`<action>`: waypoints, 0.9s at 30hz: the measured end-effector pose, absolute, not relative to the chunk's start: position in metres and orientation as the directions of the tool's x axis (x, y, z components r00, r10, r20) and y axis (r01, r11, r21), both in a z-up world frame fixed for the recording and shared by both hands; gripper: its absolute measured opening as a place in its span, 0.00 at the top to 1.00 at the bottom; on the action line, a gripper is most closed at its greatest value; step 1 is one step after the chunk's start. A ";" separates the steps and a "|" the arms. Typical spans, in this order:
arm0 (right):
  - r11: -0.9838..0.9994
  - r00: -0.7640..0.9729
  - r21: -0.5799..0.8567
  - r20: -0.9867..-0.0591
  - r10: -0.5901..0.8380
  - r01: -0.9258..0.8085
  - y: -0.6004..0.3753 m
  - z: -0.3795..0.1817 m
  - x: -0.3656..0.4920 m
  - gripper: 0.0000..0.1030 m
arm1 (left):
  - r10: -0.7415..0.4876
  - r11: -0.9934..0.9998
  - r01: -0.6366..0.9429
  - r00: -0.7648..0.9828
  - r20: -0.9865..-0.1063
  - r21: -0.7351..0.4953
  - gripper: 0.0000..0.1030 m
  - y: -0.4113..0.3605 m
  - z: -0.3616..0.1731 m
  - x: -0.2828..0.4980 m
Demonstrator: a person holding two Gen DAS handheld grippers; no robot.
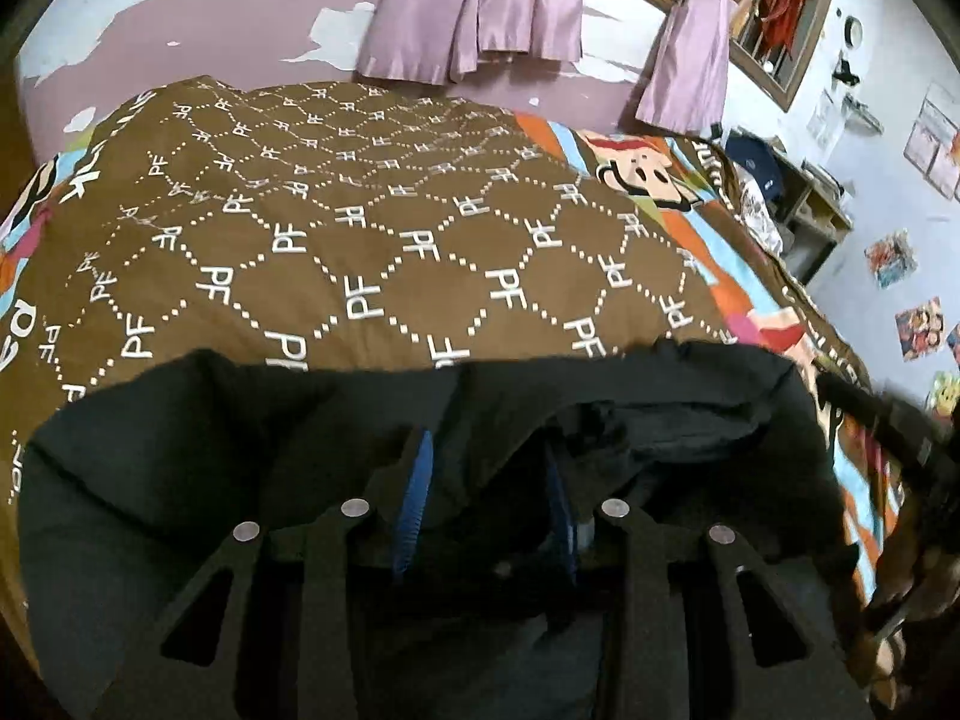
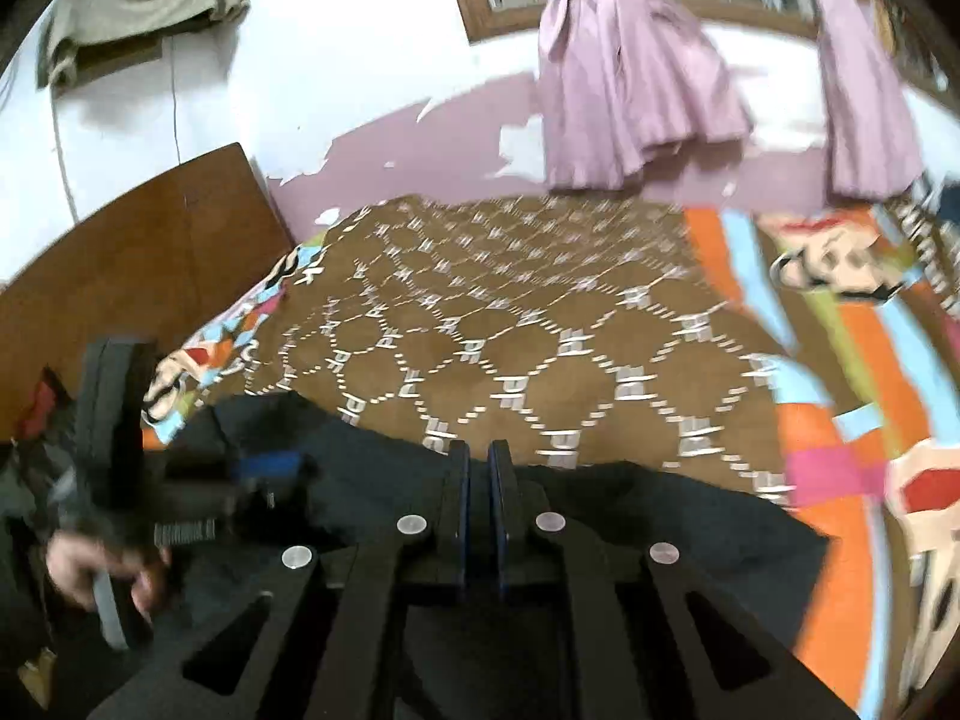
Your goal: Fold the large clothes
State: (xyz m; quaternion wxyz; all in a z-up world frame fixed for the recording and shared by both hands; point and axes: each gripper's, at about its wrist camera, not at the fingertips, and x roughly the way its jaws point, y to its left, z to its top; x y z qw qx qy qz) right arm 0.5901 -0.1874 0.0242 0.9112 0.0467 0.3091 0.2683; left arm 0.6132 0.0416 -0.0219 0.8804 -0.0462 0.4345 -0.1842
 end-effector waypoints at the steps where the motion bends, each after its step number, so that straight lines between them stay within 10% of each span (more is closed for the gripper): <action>1: 0.829 0.617 0.305 -0.558 0.555 -0.469 -0.180 0.019 0.602 0.92 | -0.376 0.923 0.294 0.551 -0.745 -0.249 0.71 0.043 -0.024 0.611; 14: 0.767 0.243 0.257 -0.848 0.471 -0.588 -0.125 -0.060 0.615 0.95 | -0.409 0.886 0.382 0.375 -0.832 -0.263 0.78 0.051 -0.057 0.593; 27: 0.805 0.372 0.264 -0.781 0.501 -0.531 -0.142 -0.066 0.599 1.00 | -0.315 0.917 0.350 0.348 -0.883 -0.189 0.87 0.042 -0.085 0.591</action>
